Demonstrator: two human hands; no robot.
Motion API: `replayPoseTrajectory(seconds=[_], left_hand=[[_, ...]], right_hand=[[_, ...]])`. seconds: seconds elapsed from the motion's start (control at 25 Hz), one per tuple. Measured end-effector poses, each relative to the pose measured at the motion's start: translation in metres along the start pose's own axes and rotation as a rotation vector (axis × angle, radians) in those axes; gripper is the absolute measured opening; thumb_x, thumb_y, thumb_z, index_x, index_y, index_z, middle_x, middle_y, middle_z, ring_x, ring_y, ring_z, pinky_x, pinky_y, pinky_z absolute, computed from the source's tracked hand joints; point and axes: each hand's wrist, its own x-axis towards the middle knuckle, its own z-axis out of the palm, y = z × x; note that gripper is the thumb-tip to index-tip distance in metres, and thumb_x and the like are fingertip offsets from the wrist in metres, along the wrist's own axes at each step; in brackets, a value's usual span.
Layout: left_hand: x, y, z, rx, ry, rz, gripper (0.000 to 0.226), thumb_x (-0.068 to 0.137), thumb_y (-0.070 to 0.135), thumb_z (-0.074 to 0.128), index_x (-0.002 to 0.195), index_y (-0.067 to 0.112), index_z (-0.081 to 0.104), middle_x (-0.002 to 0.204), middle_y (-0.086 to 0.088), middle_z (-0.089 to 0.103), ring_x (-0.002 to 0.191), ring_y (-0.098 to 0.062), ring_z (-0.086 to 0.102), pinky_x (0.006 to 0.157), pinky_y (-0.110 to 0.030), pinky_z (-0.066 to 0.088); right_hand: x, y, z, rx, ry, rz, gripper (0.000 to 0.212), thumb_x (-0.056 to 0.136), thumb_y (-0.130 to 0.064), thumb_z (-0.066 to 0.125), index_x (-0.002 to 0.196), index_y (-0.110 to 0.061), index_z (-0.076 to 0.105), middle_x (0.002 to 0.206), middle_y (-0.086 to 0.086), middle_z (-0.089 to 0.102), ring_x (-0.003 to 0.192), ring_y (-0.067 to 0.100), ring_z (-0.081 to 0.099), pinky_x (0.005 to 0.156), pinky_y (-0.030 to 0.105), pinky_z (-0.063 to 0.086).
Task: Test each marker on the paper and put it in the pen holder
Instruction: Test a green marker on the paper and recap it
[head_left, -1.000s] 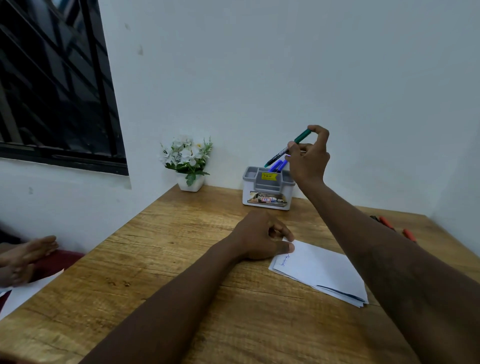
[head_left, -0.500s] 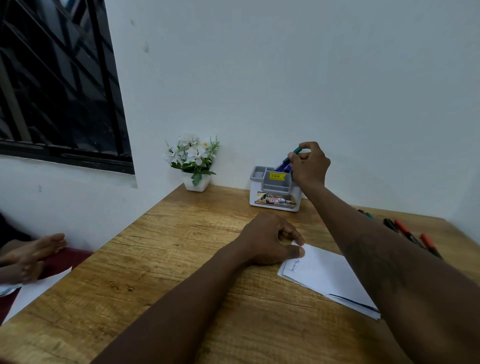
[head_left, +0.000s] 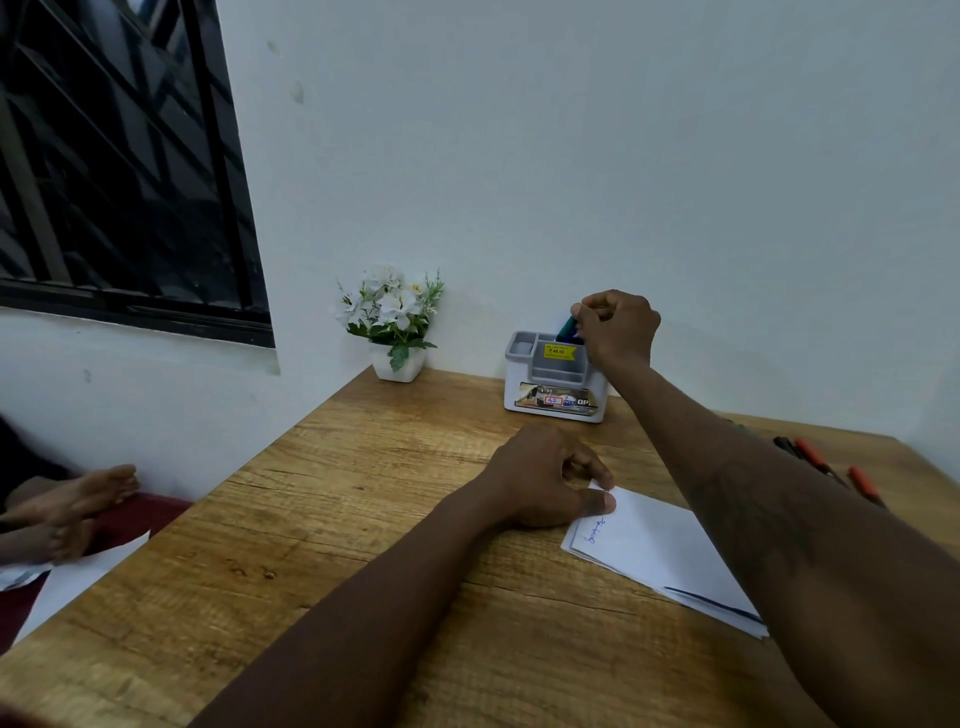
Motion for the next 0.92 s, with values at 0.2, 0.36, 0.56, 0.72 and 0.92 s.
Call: replayPoseTrajectory(seconds=[0.2,0.36,0.56,0.72,0.92], left_hand=[[0.000,0.000,0.000,0.009,-0.006,0.007,0.030,0.084,0.039,0.080,0.109,0.024,0.080,0.114,0.007,0.076,0.100,-0.010,0.065,0.088,-0.036,0.059],[0.000,-0.001,0.000,0.007,0.002,0.008,0.030,0.084,0.040,0.080,0.109,0.024,0.080,0.114,0.008,0.076,0.098,-0.009,0.065,0.087,-0.036,0.059],[0.001,-0.001,0.000,0.019,-0.005,0.005,0.029,0.084,0.040,0.080,0.109,0.025,0.079,0.115,0.008,0.075,0.099,-0.009,0.064,0.088,-0.037,0.059],[0.001,-0.002,0.001,0.019,-0.005,0.013,0.030,0.084,0.041,0.080,0.109,0.025,0.079,0.114,0.008,0.075,0.099,-0.009,0.064,0.088,-0.036,0.058],[0.001,-0.003,0.000,0.018,0.011,0.023,0.028,0.082,0.041,0.081,0.107,0.027,0.080,0.112,0.008,0.075,0.097,-0.008,0.065,0.087,-0.037,0.058]], right_hand=[[0.000,-0.008,0.005,0.010,0.004,0.032,0.012,0.082,-0.029,0.080,0.073,-0.023,0.074,0.073,-0.001,0.076,0.074,0.021,0.076,0.077,0.044,0.065],[0.002,-0.009,0.006,0.003,0.032,0.099,0.014,0.080,-0.027,0.083,0.071,-0.020,0.075,0.070,-0.001,0.076,0.071,0.018,0.076,0.075,0.040,0.065],[0.001,-0.009,0.002,0.034,-0.052,0.127,0.013,0.086,-0.015,0.083,0.076,-0.008,0.078,0.068,0.005,0.076,0.054,0.012,0.074,0.068,0.032,0.066],[-0.002,-0.007,-0.003,-0.052,0.003,0.094,0.014,0.087,-0.022,0.078,0.082,-0.009,0.083,0.078,0.007,0.079,0.068,0.015,0.073,0.075,0.029,0.062],[-0.008,0.001,-0.021,-0.007,0.025,0.122,0.014,0.086,-0.023,0.077,0.078,-0.013,0.082,0.075,0.001,0.076,0.074,0.022,0.075,0.083,0.043,0.063]])
